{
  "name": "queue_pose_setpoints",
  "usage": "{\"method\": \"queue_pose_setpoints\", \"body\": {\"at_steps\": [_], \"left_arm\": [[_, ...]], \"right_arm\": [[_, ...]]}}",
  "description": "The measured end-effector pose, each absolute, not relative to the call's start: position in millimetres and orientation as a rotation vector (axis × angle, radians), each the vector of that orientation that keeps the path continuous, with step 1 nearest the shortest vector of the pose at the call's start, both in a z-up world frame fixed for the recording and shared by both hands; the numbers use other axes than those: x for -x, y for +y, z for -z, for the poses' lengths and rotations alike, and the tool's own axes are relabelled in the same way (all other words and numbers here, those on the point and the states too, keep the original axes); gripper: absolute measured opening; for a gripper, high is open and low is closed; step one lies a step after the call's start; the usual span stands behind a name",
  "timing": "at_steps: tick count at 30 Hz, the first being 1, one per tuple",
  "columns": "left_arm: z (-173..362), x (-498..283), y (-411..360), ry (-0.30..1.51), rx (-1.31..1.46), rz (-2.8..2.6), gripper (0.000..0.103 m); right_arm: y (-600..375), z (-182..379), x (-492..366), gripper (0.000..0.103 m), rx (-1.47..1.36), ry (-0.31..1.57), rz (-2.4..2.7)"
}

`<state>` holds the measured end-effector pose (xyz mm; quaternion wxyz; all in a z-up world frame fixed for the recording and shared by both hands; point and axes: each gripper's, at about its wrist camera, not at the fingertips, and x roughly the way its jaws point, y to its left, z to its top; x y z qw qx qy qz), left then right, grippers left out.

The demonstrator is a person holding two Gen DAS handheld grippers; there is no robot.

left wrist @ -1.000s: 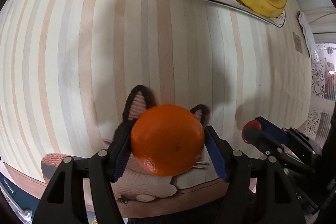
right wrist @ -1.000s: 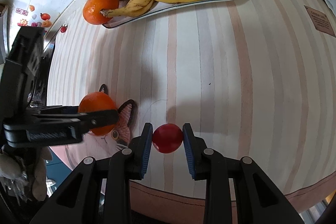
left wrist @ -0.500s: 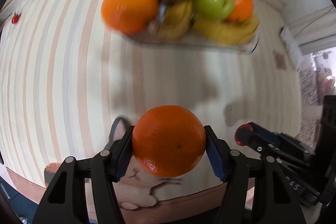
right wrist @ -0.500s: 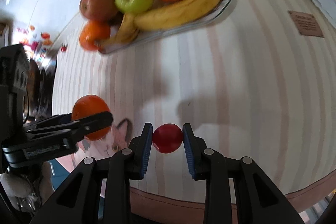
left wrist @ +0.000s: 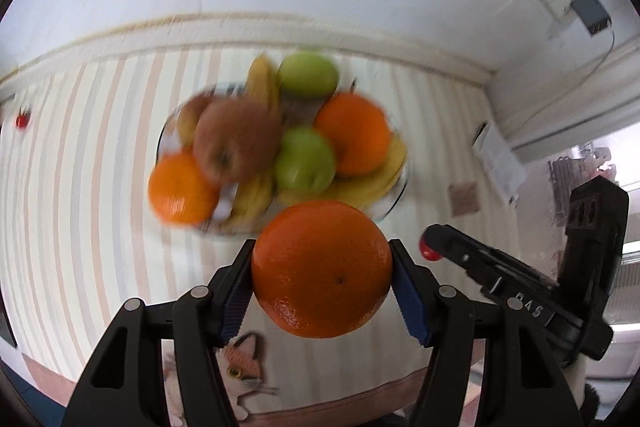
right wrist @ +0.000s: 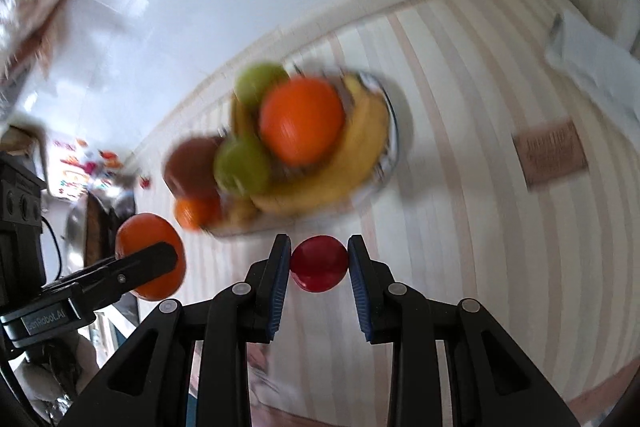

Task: Organize fruits
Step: 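Carry the tangerine and cherry tomato over the plate with both tools, then release the tangerine onto the plate with the left tool while the right tool releases the cherry tomato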

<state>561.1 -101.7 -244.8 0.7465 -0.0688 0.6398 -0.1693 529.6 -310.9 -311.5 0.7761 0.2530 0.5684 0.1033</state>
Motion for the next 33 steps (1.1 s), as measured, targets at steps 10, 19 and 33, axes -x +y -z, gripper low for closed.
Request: {"method": "queue_pose_setpoints", "body": {"at_steps": [10, 19, 33], "left_arm": [[241, -667, -144, 1.442, 0.019, 0.352, 0.061], [282, -690, -160, 1.524, -0.128, 0.317, 0.061], [308, -687, -161, 1.604, -0.147, 0.292, 0.062]], "right_arm": [[-315, 299, -597, 0.032, -0.517, 1.198, -0.257], [-320, 331, -603, 0.032, -0.547, 1.242, -0.231], [-330, 331, -608, 0.032, -0.559, 1.234, -0.208]]}}
